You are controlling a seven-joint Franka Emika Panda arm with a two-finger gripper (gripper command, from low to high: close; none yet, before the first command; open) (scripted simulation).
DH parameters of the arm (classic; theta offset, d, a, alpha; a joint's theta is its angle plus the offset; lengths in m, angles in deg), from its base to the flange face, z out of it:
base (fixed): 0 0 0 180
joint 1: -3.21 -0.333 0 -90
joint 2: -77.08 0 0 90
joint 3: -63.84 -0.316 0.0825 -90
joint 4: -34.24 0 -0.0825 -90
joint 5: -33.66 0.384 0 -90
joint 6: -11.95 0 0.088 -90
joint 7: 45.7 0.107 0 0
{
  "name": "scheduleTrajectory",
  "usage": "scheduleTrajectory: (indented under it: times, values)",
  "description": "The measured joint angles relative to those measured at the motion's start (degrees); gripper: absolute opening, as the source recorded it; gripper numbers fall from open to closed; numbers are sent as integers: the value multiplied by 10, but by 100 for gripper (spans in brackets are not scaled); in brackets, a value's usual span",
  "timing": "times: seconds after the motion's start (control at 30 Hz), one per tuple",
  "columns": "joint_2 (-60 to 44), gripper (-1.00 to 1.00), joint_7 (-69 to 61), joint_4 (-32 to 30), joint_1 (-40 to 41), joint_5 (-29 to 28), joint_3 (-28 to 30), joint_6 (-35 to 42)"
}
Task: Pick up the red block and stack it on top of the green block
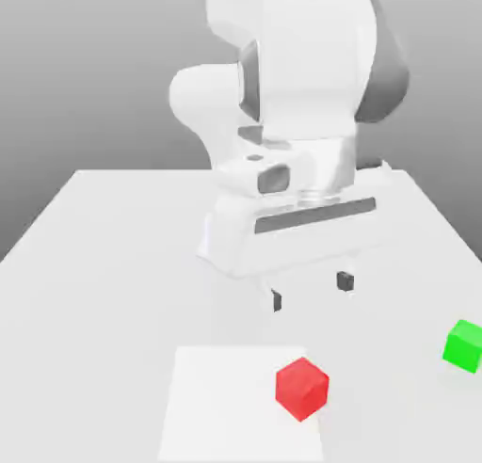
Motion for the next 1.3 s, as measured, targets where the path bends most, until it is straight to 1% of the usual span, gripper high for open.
scheduleTrajectory:
  times: [0.13, 0.3, 0.33, 0.57, 0.77, 1.13, 1.2, 1.3]
  values:
    - [-83, 0, -29, -26, -7, -12, -4, -48]
    - [-187, 0, -34, -15, -9, -11, -3, -134]
    - [-197, -100, -34, -14, -8, -11, -4, -143]
    - [-195, -100, -33, -14, -8, -13, -4, -140]
    - [-87, -100, -28, -29, -9, -14, -8, -47]
    - [-80, -100, 186, 49, -226, -34, -128, 39]
    - [-102, -100, 214, 58, -240, -46, -134, 27]
    - [-159, -100, 242, 63, -252, -78, -121, -23]
